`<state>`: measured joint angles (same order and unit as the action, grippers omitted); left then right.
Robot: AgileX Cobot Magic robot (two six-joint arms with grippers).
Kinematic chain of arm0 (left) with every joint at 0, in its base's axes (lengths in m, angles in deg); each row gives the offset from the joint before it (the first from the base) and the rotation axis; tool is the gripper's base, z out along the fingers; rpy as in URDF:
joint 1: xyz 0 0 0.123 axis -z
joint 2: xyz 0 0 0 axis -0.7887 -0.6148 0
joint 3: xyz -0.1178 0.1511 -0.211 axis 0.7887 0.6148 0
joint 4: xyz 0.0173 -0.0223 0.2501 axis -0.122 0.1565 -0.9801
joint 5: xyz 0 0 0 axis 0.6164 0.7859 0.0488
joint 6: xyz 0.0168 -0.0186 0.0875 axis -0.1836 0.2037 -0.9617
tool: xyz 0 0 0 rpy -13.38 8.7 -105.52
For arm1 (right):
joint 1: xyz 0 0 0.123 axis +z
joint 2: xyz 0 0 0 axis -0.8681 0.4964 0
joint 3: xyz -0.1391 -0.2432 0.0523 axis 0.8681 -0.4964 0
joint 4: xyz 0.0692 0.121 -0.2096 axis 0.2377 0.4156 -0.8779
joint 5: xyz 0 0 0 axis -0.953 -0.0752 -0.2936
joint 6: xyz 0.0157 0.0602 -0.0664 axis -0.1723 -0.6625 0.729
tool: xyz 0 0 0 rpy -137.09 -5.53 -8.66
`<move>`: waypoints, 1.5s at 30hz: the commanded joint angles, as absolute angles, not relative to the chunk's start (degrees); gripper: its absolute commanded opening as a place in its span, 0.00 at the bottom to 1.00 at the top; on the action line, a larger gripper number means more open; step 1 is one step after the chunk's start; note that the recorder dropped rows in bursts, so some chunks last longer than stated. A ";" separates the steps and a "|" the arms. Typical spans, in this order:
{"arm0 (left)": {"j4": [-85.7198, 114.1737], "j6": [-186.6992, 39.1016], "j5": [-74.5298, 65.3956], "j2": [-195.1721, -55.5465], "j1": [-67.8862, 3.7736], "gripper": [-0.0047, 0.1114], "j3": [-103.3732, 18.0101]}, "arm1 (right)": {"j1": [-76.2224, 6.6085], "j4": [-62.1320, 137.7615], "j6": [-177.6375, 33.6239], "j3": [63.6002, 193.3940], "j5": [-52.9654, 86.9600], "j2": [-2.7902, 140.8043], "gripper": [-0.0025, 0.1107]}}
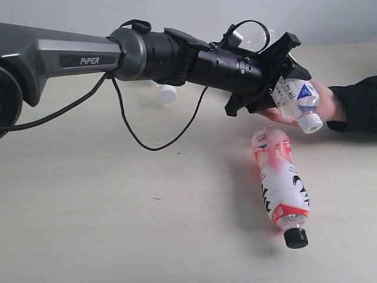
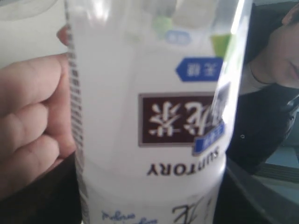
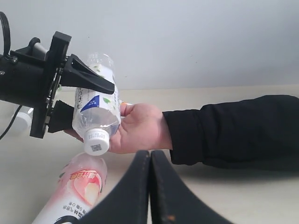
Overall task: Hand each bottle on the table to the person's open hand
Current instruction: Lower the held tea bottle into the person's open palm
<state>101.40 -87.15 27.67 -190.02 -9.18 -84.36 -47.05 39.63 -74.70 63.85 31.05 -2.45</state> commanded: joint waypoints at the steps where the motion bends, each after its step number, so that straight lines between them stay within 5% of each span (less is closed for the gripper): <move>1: 99.24 -87.36 30.81 -190.03 -10.39 0.04 -84.77 | -47.36 39.45 -74.37 63.60 30.58 -2.79 0.02; 37: 79.09 -75.49 30.21 -190.12 -10.72 0.05 -89.37 | -47.36 39.45 -74.37 63.60 30.58 -2.79 0.02; 40: 79.09 -75.34 31.15 -190.12 -10.72 0.13 -89.37 | -47.36 39.45 -74.37 63.60 30.58 -2.79 0.02; 45: 79.09 -75.34 33.74 -190.12 -10.72 0.40 -89.37 | -47.36 39.45 -74.37 63.60 30.58 -2.79 0.02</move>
